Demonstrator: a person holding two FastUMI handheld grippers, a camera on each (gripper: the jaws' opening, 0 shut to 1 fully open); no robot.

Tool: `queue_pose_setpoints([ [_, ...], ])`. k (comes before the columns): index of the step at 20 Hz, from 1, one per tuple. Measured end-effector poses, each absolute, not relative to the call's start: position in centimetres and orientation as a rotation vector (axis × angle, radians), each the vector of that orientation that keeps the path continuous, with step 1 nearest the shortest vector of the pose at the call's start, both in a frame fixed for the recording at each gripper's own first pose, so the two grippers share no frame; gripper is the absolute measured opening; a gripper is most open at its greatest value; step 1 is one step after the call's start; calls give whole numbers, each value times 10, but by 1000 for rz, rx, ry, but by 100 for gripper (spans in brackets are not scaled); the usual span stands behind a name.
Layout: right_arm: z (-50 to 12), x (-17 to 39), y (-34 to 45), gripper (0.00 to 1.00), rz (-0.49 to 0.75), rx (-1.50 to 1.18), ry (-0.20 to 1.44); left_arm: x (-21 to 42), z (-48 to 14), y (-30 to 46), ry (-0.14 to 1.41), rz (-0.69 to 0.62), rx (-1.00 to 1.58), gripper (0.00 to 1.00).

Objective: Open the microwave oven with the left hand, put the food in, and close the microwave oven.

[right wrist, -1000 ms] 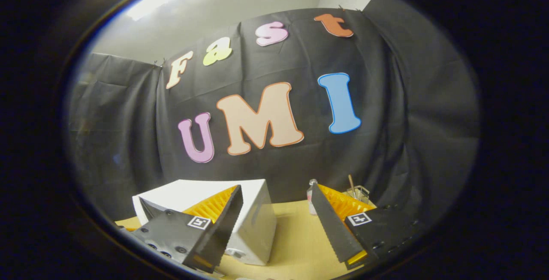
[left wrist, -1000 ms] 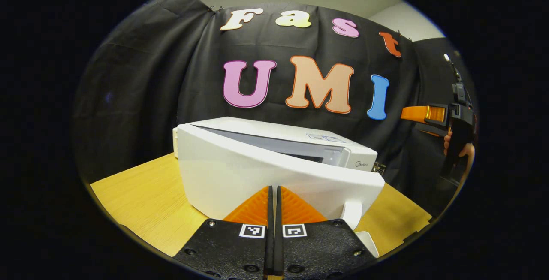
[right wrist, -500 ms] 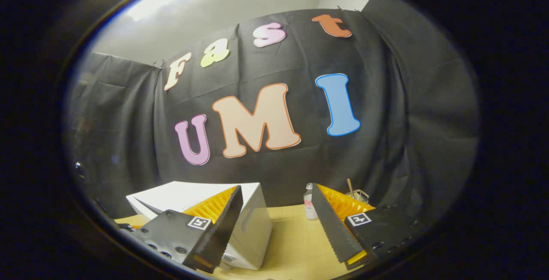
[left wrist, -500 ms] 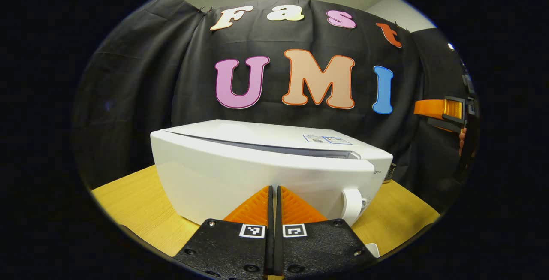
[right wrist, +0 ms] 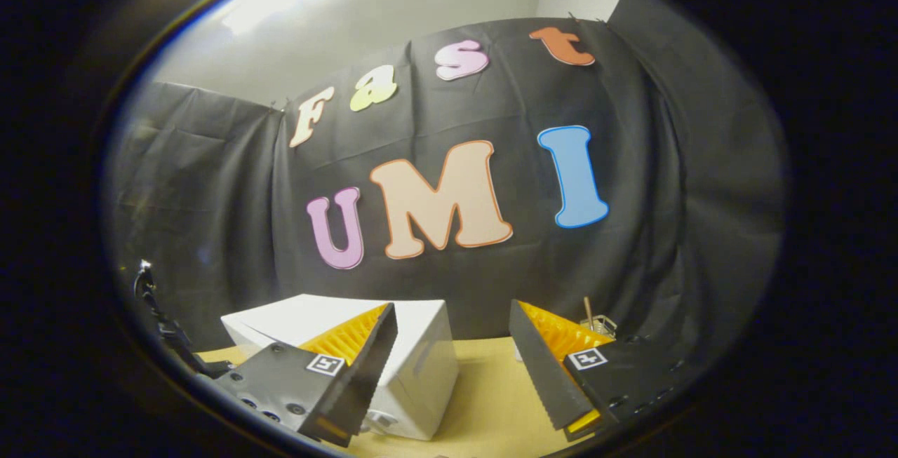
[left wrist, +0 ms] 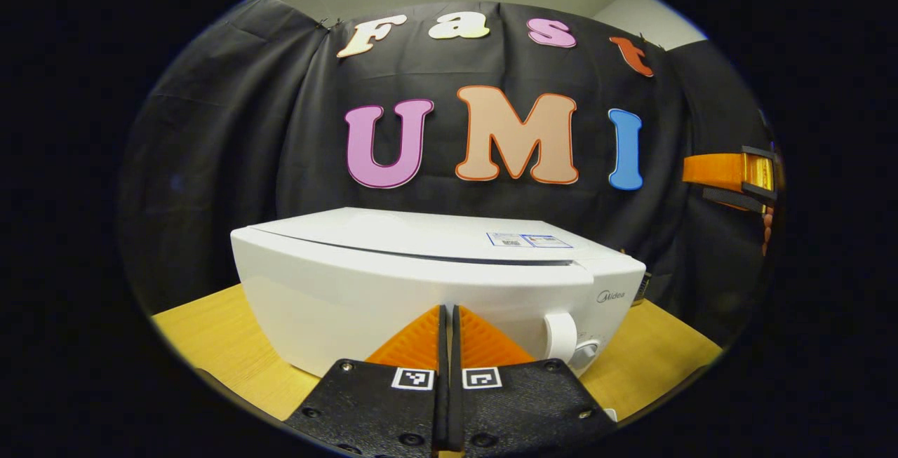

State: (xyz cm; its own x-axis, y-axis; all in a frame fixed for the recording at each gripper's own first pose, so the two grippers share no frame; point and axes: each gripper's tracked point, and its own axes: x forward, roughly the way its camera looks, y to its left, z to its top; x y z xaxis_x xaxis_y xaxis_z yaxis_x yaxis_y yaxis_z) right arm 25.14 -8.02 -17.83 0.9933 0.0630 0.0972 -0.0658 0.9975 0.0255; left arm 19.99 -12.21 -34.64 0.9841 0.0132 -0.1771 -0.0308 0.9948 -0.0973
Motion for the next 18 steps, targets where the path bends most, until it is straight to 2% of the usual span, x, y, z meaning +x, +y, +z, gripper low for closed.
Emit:
queue_pose_setpoints([
  [18,-183,244,-83,91,68,2,-85,208,-352,-124,144,59,-82,1],
])
